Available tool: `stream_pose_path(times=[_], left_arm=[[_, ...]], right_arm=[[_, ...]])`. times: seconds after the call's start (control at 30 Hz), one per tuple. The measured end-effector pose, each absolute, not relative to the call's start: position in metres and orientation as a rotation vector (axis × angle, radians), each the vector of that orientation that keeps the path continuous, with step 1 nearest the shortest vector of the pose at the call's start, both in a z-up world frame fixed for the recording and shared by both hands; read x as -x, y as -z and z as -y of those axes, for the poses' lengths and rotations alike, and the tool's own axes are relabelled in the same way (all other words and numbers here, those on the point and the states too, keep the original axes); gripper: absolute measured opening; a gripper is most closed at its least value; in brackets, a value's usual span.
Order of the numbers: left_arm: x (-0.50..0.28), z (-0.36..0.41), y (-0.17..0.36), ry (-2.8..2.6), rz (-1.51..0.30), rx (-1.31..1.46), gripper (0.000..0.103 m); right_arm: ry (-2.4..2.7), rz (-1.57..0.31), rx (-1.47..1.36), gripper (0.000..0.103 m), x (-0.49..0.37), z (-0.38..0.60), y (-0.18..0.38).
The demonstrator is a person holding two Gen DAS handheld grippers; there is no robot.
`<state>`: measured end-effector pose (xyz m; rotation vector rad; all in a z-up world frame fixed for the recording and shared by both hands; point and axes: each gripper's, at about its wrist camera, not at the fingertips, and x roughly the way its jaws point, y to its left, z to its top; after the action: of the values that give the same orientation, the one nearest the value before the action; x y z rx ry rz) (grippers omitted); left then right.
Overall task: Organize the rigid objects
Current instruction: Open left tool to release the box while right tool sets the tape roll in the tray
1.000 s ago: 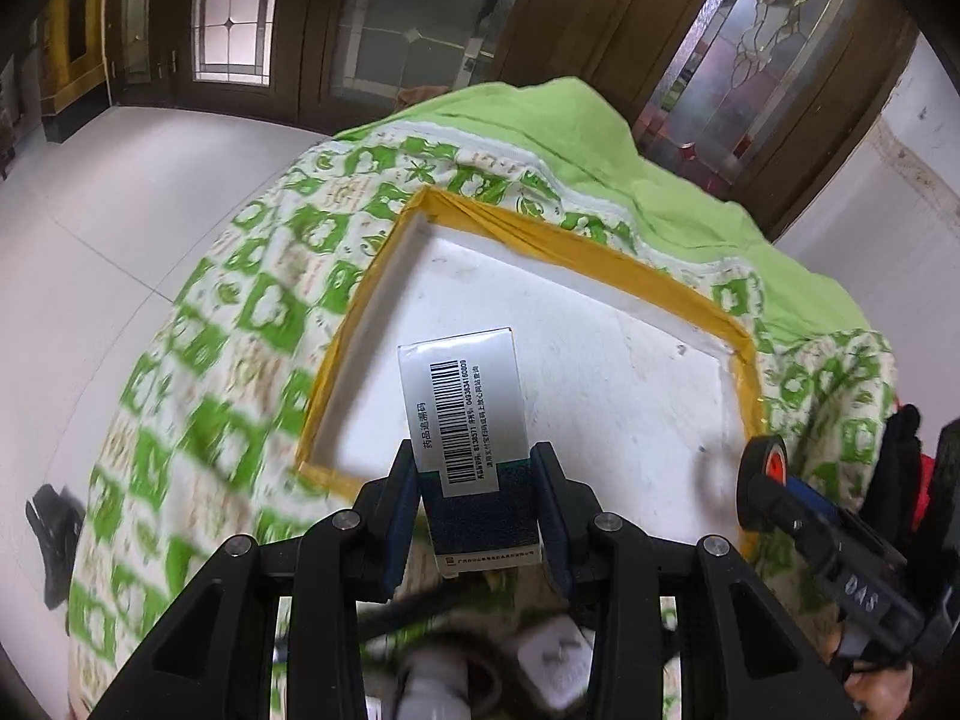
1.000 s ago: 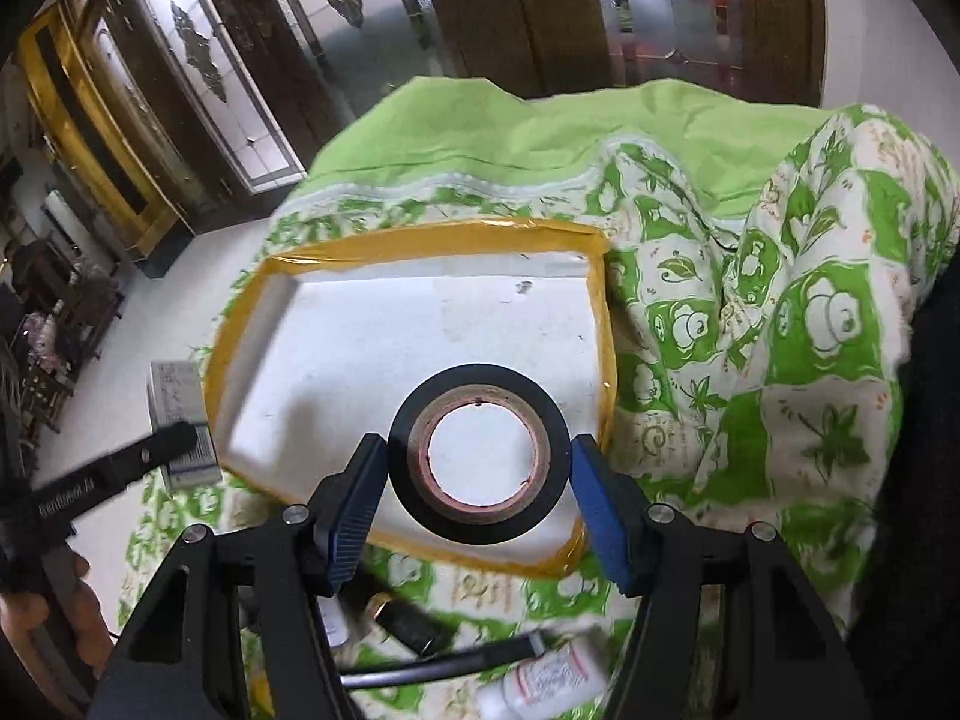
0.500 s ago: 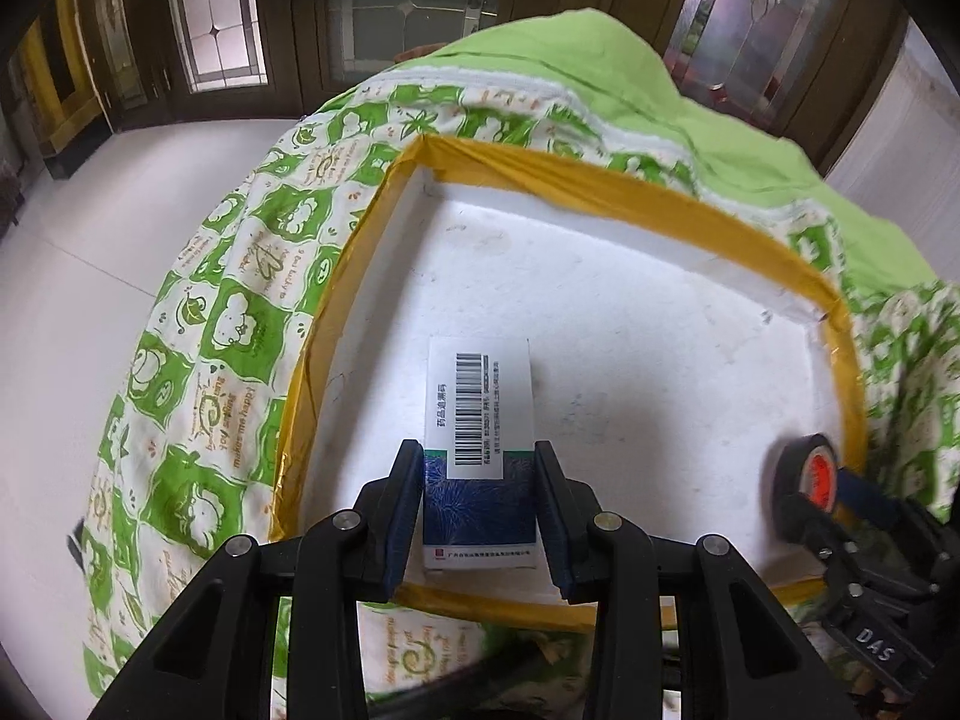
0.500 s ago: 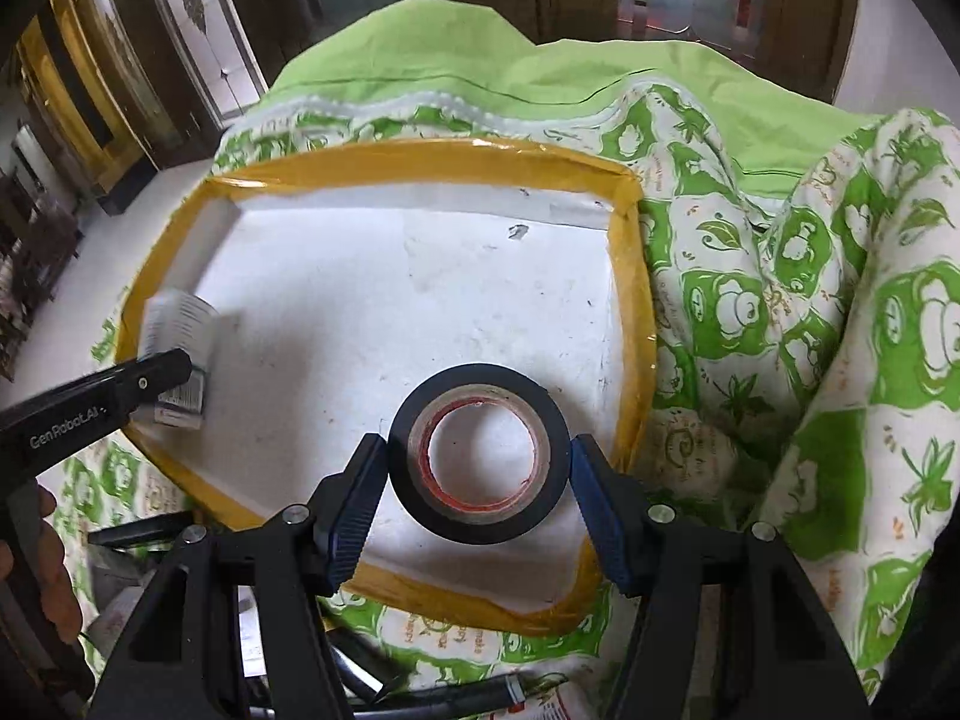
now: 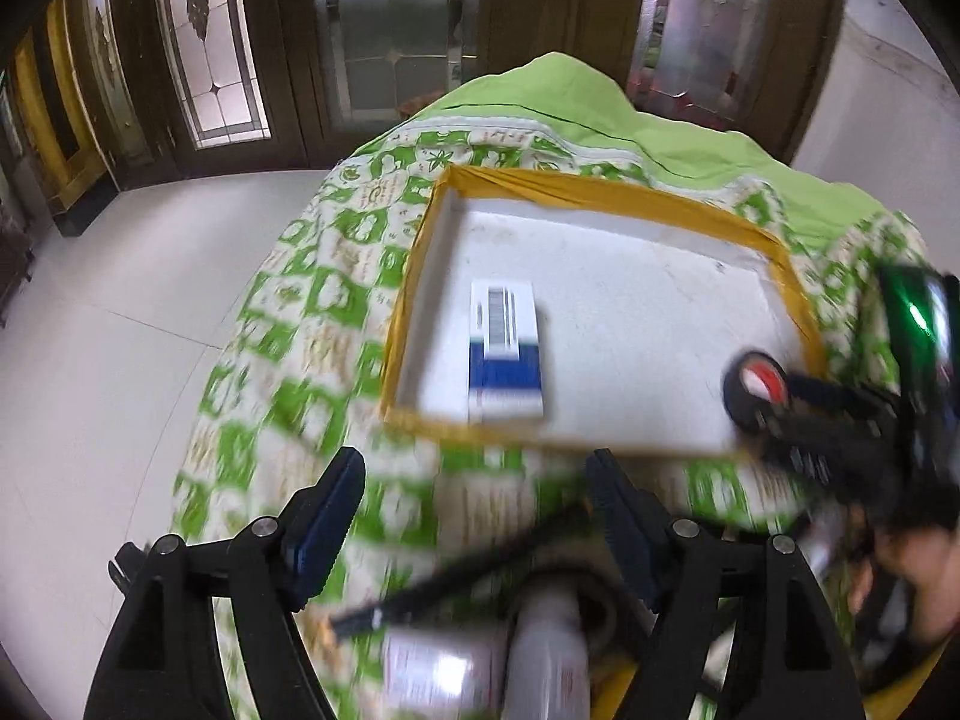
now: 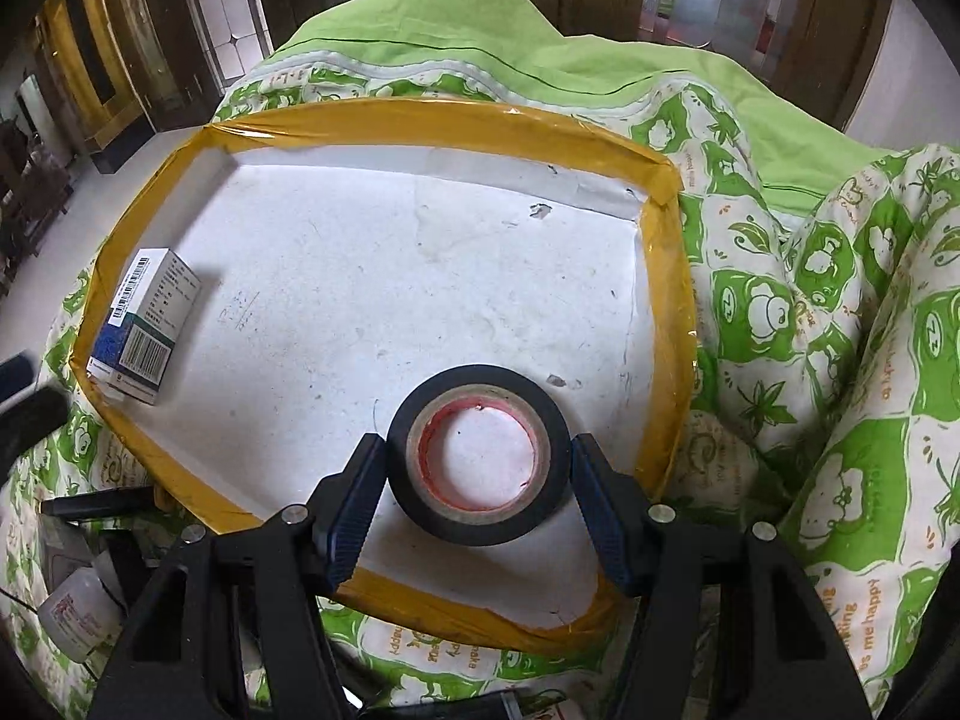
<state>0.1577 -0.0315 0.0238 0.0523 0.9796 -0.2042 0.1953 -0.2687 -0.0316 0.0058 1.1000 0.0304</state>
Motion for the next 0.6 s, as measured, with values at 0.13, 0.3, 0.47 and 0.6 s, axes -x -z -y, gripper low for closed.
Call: stream_pose_path(times=[0.13,0.3,0.47,0.6], left_arm=[[-0.119,0.016,-0.028,0.201,-0.96,-0.032,0.08],[-0.08,-0.005,-0.021,0.177,-0.951,0.023,0.08],[-0.055,-0.024,-0.012,0.139,-0.932,0.09,0.08],[-0.046,-0.031,-0.012,0.128,-0.913,0.122,0.081]], right_arm=[[-0.032,-1.005,-0.046,0.067,-0.184,0.274,0.014],[-0.033,-0.844,-0.056,0.076,-0.152,0.273,-0.022],[-0.054,-0.788,-0.104,0.081,-0.117,0.27,-0.038],[-0.105,-0.828,-0.157,0.081,-0.092,0.264,-0.033]])
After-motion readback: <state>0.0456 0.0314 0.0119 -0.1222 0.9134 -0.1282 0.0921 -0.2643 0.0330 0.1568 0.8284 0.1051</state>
